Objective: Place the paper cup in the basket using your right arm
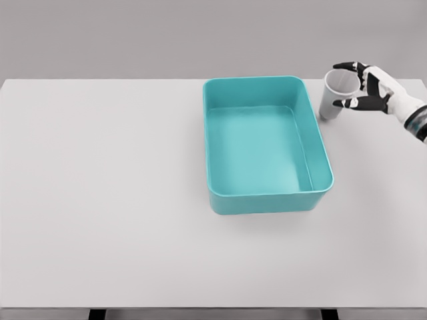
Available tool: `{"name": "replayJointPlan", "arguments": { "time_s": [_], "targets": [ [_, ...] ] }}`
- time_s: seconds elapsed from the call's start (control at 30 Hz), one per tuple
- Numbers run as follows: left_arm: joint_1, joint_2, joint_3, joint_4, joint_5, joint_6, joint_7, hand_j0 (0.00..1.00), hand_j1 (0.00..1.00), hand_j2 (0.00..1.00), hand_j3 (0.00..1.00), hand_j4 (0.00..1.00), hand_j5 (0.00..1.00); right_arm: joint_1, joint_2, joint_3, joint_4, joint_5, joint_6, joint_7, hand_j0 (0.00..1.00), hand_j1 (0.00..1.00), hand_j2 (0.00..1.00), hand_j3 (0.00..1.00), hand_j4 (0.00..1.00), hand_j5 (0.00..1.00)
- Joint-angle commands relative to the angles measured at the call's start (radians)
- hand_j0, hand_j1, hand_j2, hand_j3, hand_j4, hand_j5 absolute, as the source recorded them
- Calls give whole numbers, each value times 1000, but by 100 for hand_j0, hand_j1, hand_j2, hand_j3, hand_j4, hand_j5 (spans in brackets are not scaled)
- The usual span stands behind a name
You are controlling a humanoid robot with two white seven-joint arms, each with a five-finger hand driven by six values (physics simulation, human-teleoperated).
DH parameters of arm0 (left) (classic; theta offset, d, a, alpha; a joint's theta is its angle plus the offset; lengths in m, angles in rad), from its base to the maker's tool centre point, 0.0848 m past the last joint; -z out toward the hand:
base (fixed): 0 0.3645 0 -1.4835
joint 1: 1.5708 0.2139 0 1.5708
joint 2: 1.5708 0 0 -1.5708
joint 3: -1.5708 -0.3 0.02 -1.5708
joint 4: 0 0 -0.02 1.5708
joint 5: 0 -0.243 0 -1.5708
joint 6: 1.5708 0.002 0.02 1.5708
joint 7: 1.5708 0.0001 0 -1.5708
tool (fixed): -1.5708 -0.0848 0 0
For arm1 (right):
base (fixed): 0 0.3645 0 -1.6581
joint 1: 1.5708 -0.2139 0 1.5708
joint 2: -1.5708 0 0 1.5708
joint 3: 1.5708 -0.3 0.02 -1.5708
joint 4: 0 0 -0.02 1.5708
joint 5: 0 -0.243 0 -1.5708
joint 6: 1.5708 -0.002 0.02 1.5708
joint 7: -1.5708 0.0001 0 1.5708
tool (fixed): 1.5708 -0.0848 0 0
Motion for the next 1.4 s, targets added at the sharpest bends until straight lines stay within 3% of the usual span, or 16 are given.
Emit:
{"name": "replayJointPlan", "arguments": {
  "time_s": [0.0, 0.37, 0.6, 0.83, 0.9, 1.1, 1.27, 1.37],
  "targets": [
    [0, 0, 0, 0, -1, 0, 0, 100, 100, 100, 100, 100, 100, 0, -10, -2, -43, -6, 0, 0, 76, 76, 76, 76, 76, 76],
    [0, 0, 0, 0, 1, 0, 0, 100, 100, 100, 100, 100, 100, 35, -76, -33, -285, 22, 1, 0, 75, 75, 75, 75, 75, 75],
    [0, 0, 0, 0, -1, 0, 0, 100, 100, 100, 100, 100, 100, 57, -78, -57, -360, 26, 1, 0, 72, 72, 72, 72, 72, 72],
    [0, 0, 0, 0, 1, 0, 0, 100, 100, 100, 100, 100, 100, 100, -76, -57, -549, 72, 4, 0, 72, 72, 72, 72, 72, 72],
    [0, 0, 0, 0, 1, 0, 0, 100, 100, 100, 100, 100, 100, 120, -76, -57, -645, 121, 11, 0, 72, 72, 72, 72, 72, 72],
    [0, 0, 0, 0, -1, 0, 0, 100, 100, 100, 100, 100, 100, 152, -75, -51, -817, 194, 11, 0, 72, 72, 72, 72, 72, 72],
    [0, 0, 0, 0, 1, 0, 0, 100, 100, 100, 100, 100, 100, 167, -59, 10, -839, 322, 11, 0, 73, 73, 73, 73, 73, 73],
    [0, 0, 0, 0, -1, 0, 0, 100, 100, 100, 100, 100, 100, 173, -53, 76, -831, 482, 12, 0, 73, 73, 73, 73, 73, 73]
  ]
}}
